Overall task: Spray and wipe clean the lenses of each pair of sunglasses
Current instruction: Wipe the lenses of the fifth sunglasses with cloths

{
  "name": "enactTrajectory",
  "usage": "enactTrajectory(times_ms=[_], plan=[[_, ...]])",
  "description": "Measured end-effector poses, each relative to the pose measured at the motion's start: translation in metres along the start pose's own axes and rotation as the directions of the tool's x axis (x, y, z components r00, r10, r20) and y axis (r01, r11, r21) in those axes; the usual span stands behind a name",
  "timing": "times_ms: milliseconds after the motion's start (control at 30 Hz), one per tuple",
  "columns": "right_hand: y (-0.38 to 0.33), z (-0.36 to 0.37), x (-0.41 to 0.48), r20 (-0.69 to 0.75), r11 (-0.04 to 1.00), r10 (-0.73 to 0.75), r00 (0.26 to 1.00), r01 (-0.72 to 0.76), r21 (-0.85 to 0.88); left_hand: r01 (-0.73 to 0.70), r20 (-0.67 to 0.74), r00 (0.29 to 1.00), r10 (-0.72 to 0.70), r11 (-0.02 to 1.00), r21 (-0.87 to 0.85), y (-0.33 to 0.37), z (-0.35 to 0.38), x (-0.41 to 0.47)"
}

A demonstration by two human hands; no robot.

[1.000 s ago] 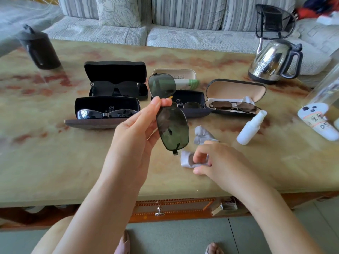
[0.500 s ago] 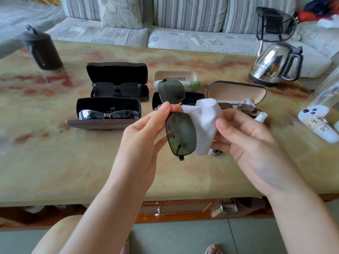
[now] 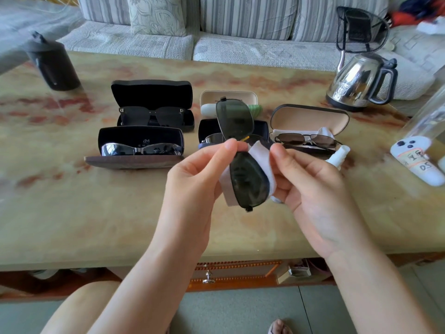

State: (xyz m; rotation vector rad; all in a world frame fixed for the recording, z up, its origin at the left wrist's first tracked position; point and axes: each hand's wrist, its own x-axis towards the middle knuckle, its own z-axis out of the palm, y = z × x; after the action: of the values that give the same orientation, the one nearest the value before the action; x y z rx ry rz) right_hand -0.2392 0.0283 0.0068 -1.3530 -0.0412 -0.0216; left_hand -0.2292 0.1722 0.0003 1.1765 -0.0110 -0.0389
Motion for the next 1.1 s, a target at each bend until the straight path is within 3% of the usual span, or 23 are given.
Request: enactTrajectory(times_ms=[167, 333, 533, 767, 967, 1100], plan=[[0.0057, 0.0042, 0.0006, -0.061, 0.994, 0.087, 0.994, -0.091, -0.064, -0.046, -0.007, 0.999, 0.047, 0.997, 0.057, -0.0013, 0.0012, -0.0027], [0.0039, 0.0047, 0.0005, 0.014, 0.964, 0.103, 0.995, -0.097, -0.248, -0.048, 0.002, 0.999, 0.048, 0.998, 0.049, -0.0003, 0.0038, -0.0046], [0.002, 0.0025, -0.0001, 0.108, 0.982, 0.096, 0.99, -0.076, -0.173, -0.056, 0.007, 0.998, 0.056, 0.997, 0.059, -0.0003, 0.0079, -0.0066], [0.0032, 0.0104, -0.001, -0.053, 0.99, 0.034, 0.998, -0.041, -0.138, -0.009, 0.025, 1.0, 0.006, 0.996, 0.085, -0.0032, 0.007, -0.0077], [0.0025, 0.0059, 0.0003, 0.087, 0.987, 0.087, 0.992, -0.074, -0.141, -0.006, -0.038, 0.999, 0.007, 0.999, 0.033, 0.0006, 0.0088, -0.0088], [-0.0009, 0.0042, -0.0003, 0.099, 0.975, 0.115, 0.988, -0.093, -0.204, -0.008, -0.053, 0.999, 0.01, 0.999, 0.039, 0.0012, 0.0067, -0.0087]])
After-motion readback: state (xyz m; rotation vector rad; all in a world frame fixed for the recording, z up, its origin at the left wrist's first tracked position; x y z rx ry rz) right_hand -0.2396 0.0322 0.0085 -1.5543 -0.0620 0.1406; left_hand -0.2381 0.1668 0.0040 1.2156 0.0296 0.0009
